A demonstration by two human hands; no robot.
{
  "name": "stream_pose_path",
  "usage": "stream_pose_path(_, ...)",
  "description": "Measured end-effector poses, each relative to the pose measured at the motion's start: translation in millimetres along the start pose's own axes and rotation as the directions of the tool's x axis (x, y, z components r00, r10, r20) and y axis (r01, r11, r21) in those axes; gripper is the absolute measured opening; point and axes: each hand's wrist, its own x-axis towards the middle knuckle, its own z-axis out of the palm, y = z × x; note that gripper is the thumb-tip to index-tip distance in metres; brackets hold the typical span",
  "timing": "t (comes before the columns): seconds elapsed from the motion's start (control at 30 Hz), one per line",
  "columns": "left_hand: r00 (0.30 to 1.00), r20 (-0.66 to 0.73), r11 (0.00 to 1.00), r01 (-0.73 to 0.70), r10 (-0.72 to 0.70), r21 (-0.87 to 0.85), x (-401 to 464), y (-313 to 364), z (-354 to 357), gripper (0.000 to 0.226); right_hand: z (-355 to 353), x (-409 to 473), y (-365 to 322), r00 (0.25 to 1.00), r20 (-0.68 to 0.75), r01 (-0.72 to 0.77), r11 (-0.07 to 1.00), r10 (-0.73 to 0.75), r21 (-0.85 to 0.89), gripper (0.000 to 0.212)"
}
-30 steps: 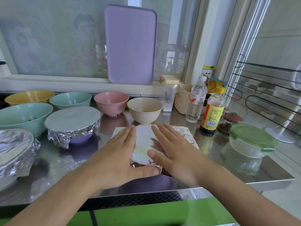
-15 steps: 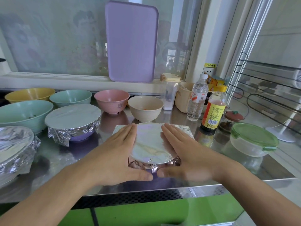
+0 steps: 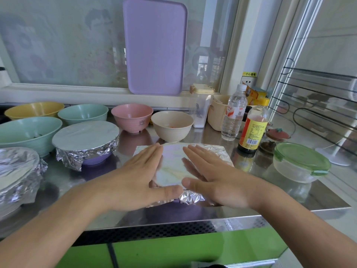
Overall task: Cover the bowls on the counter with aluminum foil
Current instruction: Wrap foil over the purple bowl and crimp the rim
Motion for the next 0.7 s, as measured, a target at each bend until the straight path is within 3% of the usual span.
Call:
stream_pose_path(0.1, 1.000, 0.002, 0.999, -0.006, 0.006, 0.033, 0, -1, 2, 0.128, 1, -1, 3, 1.000, 0.008, 0.008, 1.000, -0.008, -0.028, 0.102)
stream_pose_path(0.37, 0.996, -0.057, 0.995, -0.072, 0.076, 0.069, 0, -11, 9, 0.142, 4, -6, 3, 0.998, -0.024, 0.055, 0.991, -0.059, -0.120, 0.107)
stream_pose_path(0.53, 0.975, -0.129, 0.979, -0.165, 0.180, 0.120, -6, -5, 16, 0.108, 8, -7, 1, 0.990, -0.061, 0.124, 0.988, -0.130, -0.097, 0.103)
stream_pose_path(0.7, 0.951, -0.191, 0.967, -0.221, 0.243, 0.130, -13, 0, 21, 0.088, 20, -7, -1, 0.939, -0.212, 0.270, 0.962, -0.271, -0.034, 0.080)
